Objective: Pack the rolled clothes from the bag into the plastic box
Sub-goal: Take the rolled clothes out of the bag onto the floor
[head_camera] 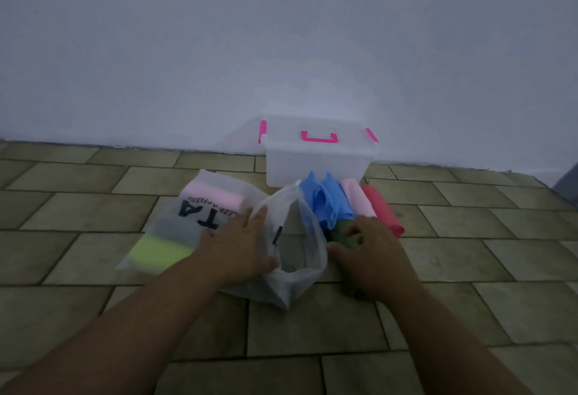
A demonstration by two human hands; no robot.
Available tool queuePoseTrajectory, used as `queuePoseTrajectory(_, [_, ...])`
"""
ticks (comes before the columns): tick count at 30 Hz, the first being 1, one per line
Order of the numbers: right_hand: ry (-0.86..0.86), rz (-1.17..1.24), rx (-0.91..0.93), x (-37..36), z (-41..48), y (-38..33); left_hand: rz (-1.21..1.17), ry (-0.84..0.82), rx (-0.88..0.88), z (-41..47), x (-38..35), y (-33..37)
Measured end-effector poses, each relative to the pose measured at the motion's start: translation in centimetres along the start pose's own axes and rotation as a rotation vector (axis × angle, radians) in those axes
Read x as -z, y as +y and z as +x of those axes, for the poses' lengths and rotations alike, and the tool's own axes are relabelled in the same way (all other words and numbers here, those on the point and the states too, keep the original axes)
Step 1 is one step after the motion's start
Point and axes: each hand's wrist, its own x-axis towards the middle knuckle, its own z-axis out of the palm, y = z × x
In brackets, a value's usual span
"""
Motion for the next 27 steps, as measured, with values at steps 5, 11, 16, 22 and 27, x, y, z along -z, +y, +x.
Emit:
queuePoseTrajectory(5, [-0.435,0.156,0.160,-1.3,1.4,-5.0,0.038,-0.016,-0.030,-1.2,-0.1,-0.9])
queuePoseTrajectory(11, [-0.688,0.171,0.149,-2.5,0.8,-5.3,0.039,-0.092,-0.072,-2.2,-0.1,-1.6])
queuePoseTrajectory(16, [-0.629,0.183,0.199,-3.4,0.3,-6.1,0.011,-0.095,-0.052,-2.0,0.1,-1.4])
queuePoseTrajectory(22, [-0.488,0.317,0.165,-2.3,1.2,-4.3,-0.027,-0.027,-0.056,-1.4,-0.3,-0.5])
queuePoseTrajectory(27, [-0.576,0.372,0.122,-2.2,1.6,-3.0,0.026,-0.050,-0.045,-1.2,-0.9,-0.5])
